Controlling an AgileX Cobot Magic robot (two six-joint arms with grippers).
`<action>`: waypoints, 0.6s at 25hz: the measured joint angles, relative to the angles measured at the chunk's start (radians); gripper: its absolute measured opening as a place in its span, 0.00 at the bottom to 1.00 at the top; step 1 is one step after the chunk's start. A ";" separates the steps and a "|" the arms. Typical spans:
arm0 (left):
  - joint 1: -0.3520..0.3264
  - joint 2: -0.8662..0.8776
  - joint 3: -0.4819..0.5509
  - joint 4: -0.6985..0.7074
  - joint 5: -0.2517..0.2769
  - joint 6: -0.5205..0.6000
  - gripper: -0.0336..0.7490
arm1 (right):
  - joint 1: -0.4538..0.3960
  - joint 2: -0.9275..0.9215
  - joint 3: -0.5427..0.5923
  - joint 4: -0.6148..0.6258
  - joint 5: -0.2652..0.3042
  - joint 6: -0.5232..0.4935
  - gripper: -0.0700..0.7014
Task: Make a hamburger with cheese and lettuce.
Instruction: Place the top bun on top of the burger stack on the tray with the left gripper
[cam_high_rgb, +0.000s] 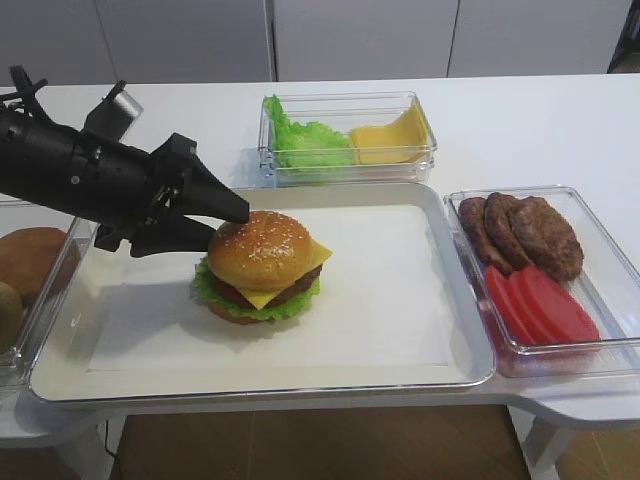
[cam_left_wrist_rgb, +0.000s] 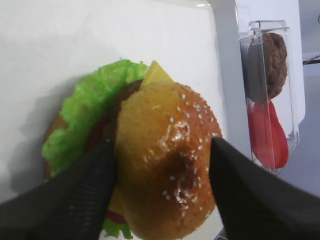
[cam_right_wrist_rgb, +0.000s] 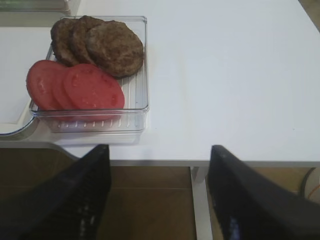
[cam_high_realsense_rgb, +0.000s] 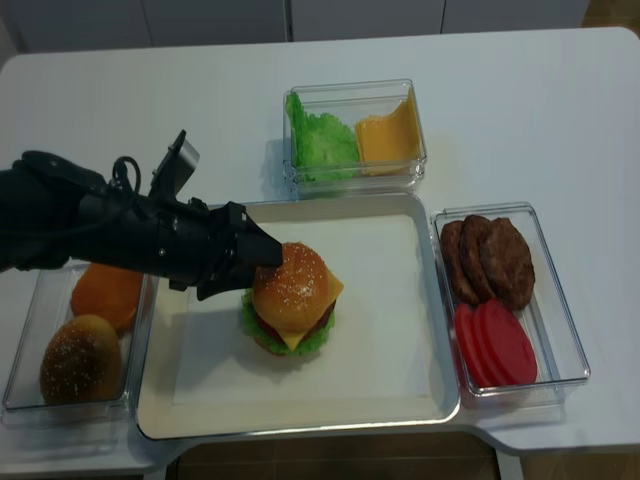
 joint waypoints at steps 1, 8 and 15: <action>0.000 0.000 0.000 0.000 -0.002 0.000 0.61 | 0.000 0.000 0.000 0.000 0.000 0.000 0.69; 0.000 0.000 0.000 0.000 -0.004 -0.014 0.61 | 0.000 0.000 0.000 0.000 0.000 0.000 0.69; 0.000 0.000 0.000 -0.005 -0.004 -0.022 0.61 | 0.000 0.000 0.000 0.000 0.000 0.000 0.69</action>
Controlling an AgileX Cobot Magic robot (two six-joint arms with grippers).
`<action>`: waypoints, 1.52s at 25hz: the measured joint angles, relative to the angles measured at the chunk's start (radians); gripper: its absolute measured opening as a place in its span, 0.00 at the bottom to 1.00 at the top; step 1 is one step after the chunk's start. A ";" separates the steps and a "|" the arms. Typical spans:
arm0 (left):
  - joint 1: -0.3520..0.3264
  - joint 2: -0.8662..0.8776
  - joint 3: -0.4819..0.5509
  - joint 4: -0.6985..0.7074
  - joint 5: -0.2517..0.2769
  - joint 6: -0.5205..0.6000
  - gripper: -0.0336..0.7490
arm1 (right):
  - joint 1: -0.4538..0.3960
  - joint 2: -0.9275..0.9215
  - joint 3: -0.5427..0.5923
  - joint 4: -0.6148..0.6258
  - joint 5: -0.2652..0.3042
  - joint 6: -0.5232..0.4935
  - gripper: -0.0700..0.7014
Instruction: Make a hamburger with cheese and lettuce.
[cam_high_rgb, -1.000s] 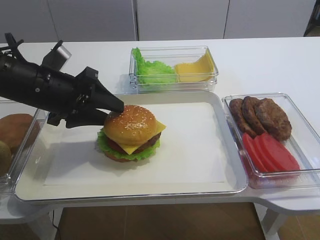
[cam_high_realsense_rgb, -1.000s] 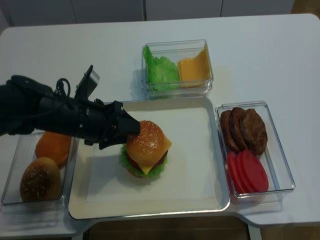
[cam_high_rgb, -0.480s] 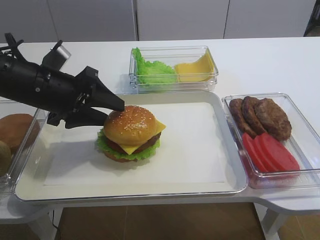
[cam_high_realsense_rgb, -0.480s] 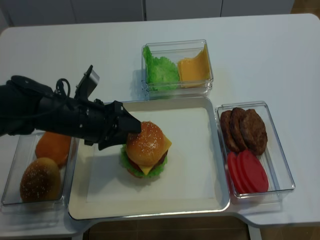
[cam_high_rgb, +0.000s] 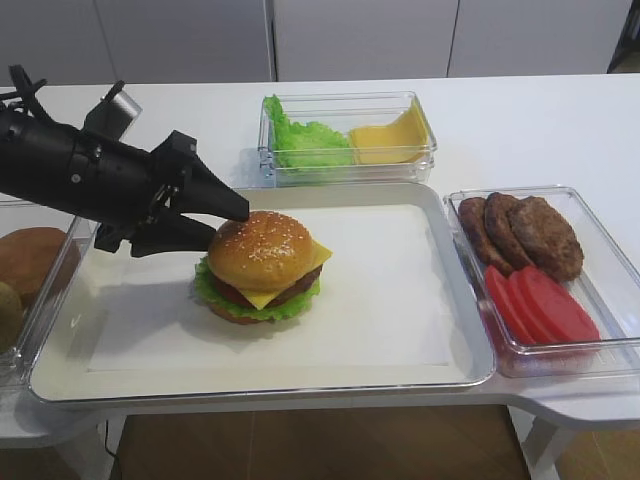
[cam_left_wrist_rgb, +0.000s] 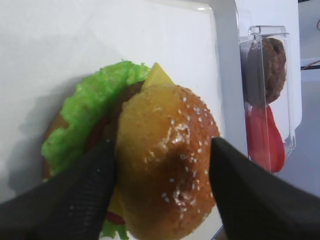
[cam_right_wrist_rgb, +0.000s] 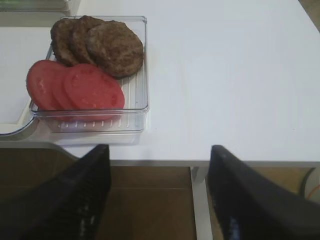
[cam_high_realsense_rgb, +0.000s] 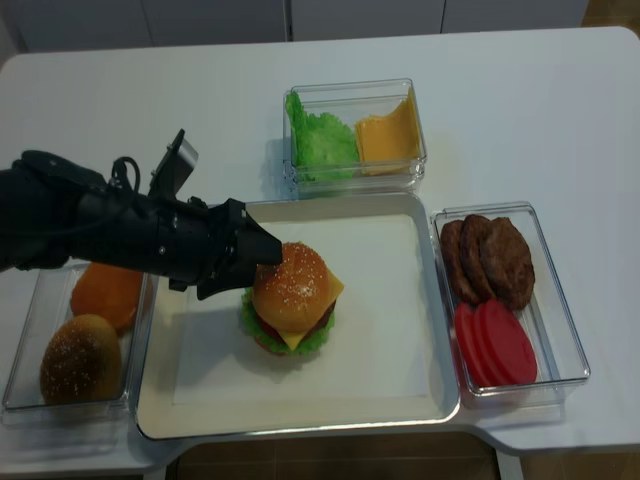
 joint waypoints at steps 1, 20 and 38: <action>0.000 0.000 0.000 0.000 0.000 -0.003 0.61 | 0.000 0.000 0.000 0.000 0.000 0.000 0.69; 0.002 0.000 0.000 0.010 -0.074 0.020 0.75 | 0.000 0.000 0.000 0.000 0.000 0.002 0.69; 0.051 -0.052 -0.164 0.259 -0.073 -0.137 0.75 | 0.000 0.000 0.000 0.000 0.000 0.002 0.69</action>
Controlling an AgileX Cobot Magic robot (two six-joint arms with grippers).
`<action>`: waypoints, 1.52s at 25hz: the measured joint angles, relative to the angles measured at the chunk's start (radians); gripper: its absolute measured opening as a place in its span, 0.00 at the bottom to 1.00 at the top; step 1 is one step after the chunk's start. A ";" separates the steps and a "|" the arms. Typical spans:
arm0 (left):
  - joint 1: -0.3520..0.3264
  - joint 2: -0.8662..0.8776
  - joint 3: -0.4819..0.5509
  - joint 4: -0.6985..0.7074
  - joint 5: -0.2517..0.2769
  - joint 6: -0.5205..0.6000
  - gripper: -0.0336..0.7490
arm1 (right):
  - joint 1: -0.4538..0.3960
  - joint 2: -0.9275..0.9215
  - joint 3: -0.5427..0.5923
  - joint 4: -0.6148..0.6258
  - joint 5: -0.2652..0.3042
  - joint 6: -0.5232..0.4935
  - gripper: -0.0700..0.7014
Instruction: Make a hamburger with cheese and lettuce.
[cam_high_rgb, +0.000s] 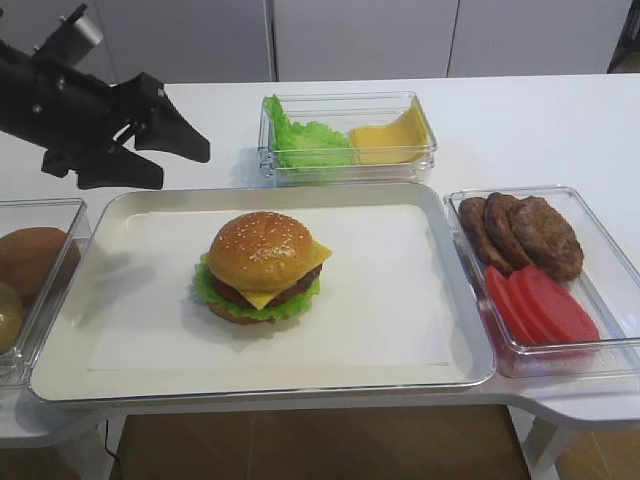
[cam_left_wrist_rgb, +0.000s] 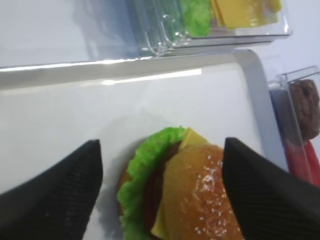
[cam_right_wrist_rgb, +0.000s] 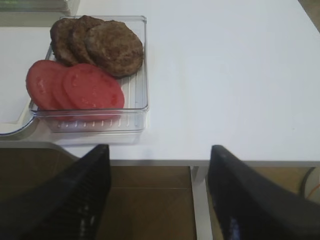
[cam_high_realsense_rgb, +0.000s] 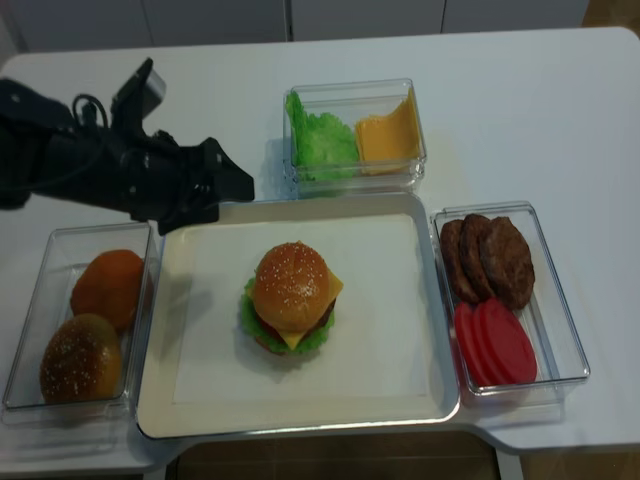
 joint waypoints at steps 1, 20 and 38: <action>0.000 0.000 -0.015 0.041 0.009 -0.037 0.75 | 0.000 0.000 0.000 0.000 0.000 0.000 0.69; 0.000 -0.216 -0.129 0.773 0.249 -0.487 0.68 | 0.000 0.000 0.000 0.000 0.000 0.000 0.69; 0.000 -0.737 0.103 0.928 0.400 -0.562 0.68 | 0.000 0.000 0.000 0.000 0.000 0.000 0.69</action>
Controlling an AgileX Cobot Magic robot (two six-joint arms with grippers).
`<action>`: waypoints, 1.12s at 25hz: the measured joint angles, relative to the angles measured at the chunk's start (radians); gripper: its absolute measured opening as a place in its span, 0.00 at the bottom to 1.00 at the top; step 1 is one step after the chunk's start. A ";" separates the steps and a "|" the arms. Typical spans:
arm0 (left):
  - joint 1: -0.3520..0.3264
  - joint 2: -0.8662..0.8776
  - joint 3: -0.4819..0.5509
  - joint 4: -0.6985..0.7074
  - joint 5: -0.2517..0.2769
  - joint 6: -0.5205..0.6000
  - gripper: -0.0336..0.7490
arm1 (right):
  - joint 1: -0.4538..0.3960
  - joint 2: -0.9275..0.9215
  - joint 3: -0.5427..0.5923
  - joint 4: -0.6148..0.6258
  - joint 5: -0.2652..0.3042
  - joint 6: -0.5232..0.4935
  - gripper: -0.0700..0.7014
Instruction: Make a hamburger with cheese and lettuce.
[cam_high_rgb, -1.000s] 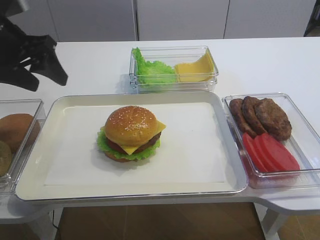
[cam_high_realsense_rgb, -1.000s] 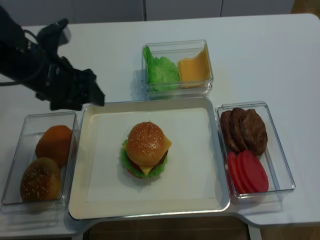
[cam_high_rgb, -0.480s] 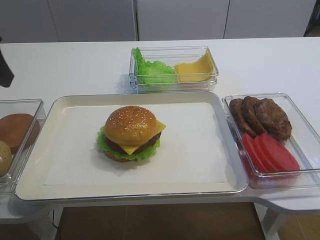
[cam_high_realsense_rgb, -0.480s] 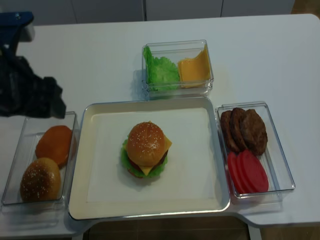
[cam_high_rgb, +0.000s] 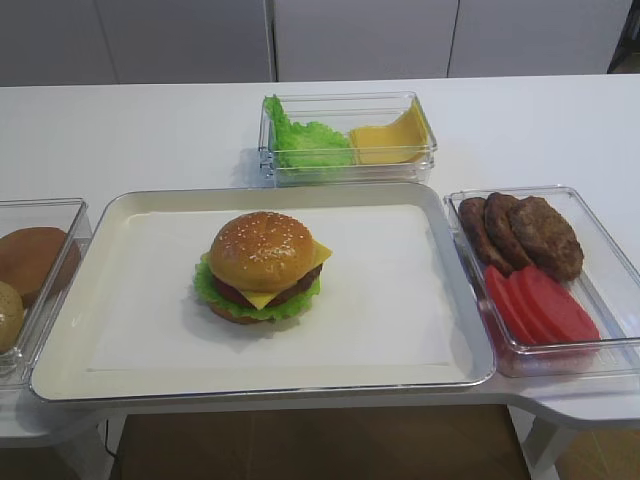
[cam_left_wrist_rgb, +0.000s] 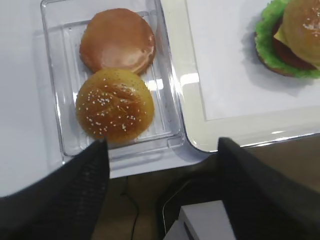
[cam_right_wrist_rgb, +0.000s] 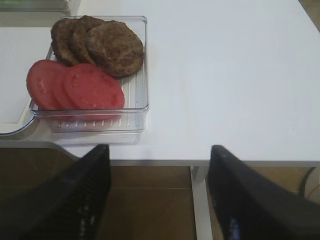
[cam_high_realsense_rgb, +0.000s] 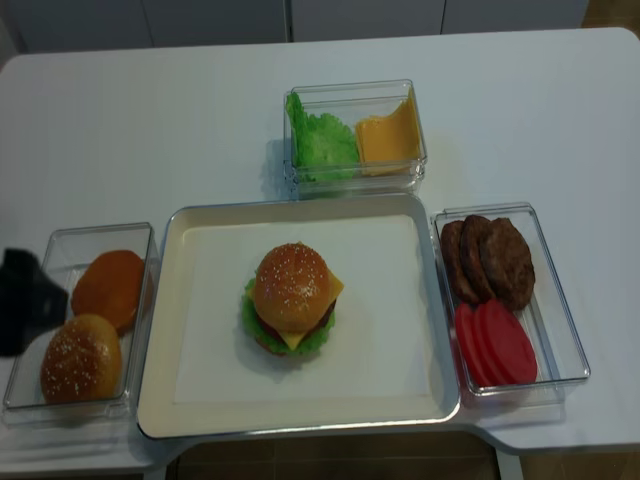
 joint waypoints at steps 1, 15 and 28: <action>0.000 -0.044 0.016 0.000 0.003 0.000 0.68 | 0.000 0.000 0.000 0.000 0.000 0.000 0.69; 0.000 -0.630 0.186 0.002 0.024 -0.047 0.67 | 0.000 0.000 0.000 0.000 0.000 -0.002 0.69; 0.000 -0.896 0.373 0.004 0.035 -0.077 0.67 | 0.000 0.000 0.000 0.000 0.000 -0.002 0.69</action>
